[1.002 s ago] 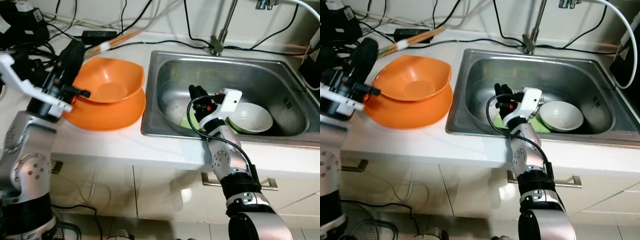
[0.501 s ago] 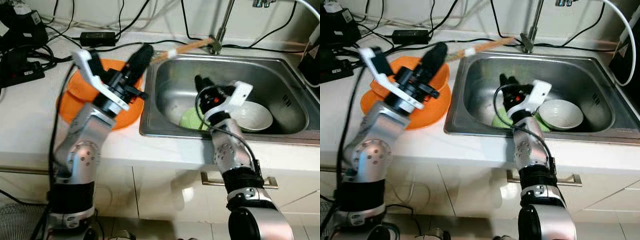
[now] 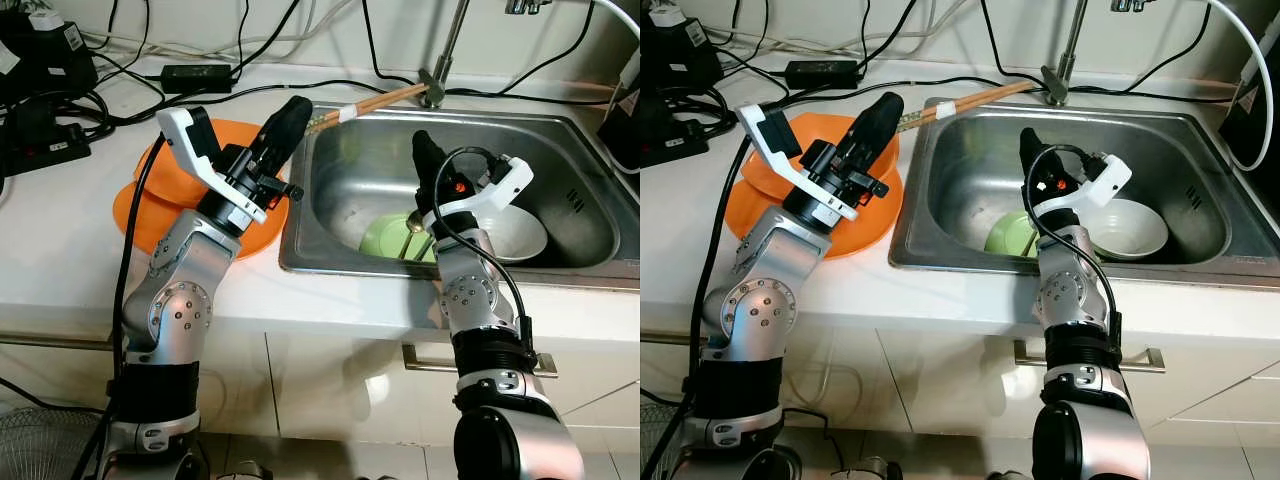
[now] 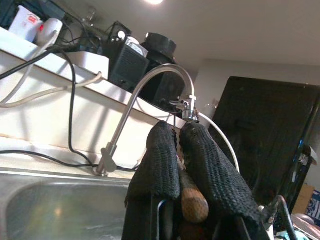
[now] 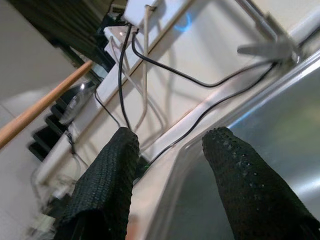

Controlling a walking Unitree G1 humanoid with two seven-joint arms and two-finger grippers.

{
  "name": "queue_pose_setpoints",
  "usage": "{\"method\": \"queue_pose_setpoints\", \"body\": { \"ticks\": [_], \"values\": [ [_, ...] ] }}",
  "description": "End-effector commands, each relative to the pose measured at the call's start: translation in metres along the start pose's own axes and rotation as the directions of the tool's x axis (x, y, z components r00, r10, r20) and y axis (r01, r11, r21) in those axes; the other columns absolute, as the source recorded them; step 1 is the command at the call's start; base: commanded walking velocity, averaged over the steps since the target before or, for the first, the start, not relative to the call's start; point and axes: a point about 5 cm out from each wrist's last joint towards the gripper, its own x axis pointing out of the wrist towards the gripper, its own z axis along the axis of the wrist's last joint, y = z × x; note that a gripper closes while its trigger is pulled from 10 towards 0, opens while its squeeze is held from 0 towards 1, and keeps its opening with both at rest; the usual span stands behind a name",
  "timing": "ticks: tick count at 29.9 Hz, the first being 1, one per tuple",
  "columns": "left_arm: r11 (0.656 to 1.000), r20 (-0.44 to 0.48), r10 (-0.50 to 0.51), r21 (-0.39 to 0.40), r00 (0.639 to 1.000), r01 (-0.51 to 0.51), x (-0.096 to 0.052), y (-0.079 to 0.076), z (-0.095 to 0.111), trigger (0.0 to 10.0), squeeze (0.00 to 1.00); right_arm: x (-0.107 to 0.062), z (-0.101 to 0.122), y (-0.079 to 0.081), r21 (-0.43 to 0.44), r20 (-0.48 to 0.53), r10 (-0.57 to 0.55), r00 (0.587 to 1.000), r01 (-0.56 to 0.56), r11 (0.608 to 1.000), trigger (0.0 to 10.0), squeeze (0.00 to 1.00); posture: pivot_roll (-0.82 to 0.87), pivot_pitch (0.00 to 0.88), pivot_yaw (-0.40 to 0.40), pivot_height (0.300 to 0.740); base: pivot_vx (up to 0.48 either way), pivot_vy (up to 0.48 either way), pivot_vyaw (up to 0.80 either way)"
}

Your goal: Kitchen organization

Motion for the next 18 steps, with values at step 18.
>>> {"method": "queue_pose_setpoints", "body": {
  "ticks": [18],
  "values": [
    [1.000,-0.100,-0.015,-0.020,0.995,0.013,-0.002,-0.006,-0.020,10.0,0.00,0.002,0.017,0.010,0.275,0.058,0.059,0.997,-0.073,0.959,10.0,0.00,0.11,0.052,0.009,0.740,0.000,0.000,0.00]
  ]
}}
